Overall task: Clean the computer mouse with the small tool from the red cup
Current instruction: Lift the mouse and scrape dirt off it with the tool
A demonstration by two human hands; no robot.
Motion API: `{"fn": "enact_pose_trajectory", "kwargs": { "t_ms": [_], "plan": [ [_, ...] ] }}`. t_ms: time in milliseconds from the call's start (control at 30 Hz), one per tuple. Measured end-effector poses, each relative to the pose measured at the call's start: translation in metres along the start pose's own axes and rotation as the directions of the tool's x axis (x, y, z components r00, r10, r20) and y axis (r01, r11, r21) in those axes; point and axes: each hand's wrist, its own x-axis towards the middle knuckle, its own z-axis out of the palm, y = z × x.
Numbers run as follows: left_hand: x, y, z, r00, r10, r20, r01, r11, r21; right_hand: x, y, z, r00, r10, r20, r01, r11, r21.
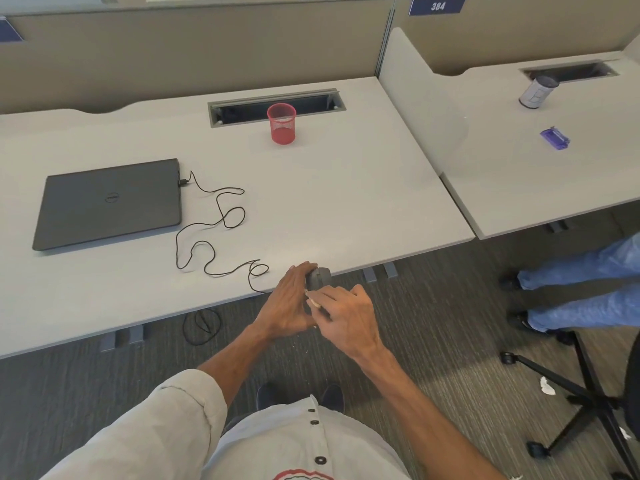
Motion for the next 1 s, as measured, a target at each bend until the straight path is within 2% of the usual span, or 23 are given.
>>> {"fn": "enact_pose_trajectory", "kwargs": {
  "t_ms": [100, 200, 333, 500, 667, 800, 867, 1000],
  "plan": [
    [0.001, 0.000, 0.000, 1.000, -0.020, 0.008, 0.020, 1.000, 0.005, -0.002, 0.004, -0.003, 0.995, 0.067, -0.072, -0.065, 0.997, 0.032],
    [0.003, 0.000, 0.000, 0.998, -0.051, 0.033, 0.052, 0.999, -0.014, 0.002, 0.006, -0.004, 0.984, 0.124, -0.125, -0.126, 0.992, -0.009],
    [0.004, 0.001, 0.000, 0.999, -0.045, 0.030, 0.045, 0.999, 0.001, 0.005, 0.004, -0.002, 0.997, 0.067, -0.050, -0.071, 0.994, -0.081],
    [0.004, -0.001, 0.000, 0.999, -0.023, 0.033, 0.023, 1.000, 0.014, 0.000, 0.002, -0.006, 0.995, -0.031, 0.100, 0.034, 0.999, -0.026],
    [0.004, 0.002, -0.002, 0.999, -0.038, 0.032, 0.039, 0.999, -0.010, -0.002, 0.002, -0.012, 0.998, 0.060, 0.036, -0.064, 0.993, 0.100],
    [0.006, -0.001, -0.002, 0.999, -0.029, 0.033, 0.029, 1.000, 0.001, 0.007, 0.009, -0.016, 0.991, 0.117, -0.062, -0.112, 0.991, 0.080],
    [0.006, -0.001, -0.002, 0.999, -0.027, 0.034, 0.027, 1.000, 0.003, 0.012, 0.011, -0.015, 0.992, 0.111, -0.050, -0.110, 0.993, 0.029],
    [0.008, -0.001, -0.003, 0.999, -0.038, 0.034, 0.038, 0.999, 0.024, 0.011, 0.012, -0.012, 0.996, 0.069, 0.060, -0.068, 0.998, -0.009]
  ]
}}
